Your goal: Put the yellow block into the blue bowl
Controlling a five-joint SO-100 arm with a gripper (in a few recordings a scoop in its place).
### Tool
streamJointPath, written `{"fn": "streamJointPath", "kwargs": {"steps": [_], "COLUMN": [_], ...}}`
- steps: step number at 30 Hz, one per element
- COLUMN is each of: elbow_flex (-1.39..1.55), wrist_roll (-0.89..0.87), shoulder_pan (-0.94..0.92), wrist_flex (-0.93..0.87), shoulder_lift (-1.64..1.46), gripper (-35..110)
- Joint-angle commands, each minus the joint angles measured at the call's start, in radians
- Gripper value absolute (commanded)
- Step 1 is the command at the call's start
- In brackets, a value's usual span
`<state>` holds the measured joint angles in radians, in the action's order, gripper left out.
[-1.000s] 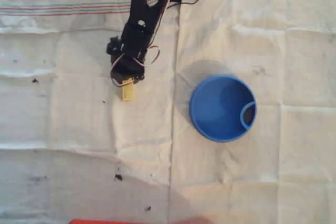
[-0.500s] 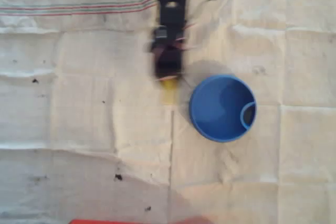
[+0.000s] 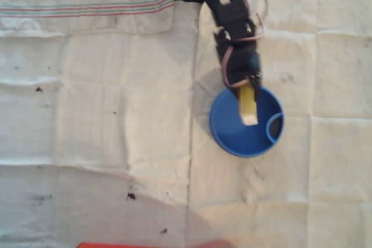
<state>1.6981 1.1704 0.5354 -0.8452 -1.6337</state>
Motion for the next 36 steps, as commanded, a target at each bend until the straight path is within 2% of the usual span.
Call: {"fn": "streamJointPath", "kwargs": {"steps": [1,10,18,23,29,32,36], "elbow_flex": [-0.038,-0.038,-0.038,-0.023,-0.021,-0.021,-0.021], "wrist_roll": [-0.018,-0.021,-0.026,-0.025,-0.028,-0.046,-0.17], "shoulder_pan": [0.005,0.003,-0.025,-0.055,-0.069,-0.072,-0.071], "wrist_flex": [0.066,0.104,0.092,0.092,-0.008,-0.107,-0.227], "shoulder_lift": [0.014,0.067,0.054,-0.012,-0.13,-0.202,-0.322], "gripper": [0,2,24,18,-3,2,-1]}}
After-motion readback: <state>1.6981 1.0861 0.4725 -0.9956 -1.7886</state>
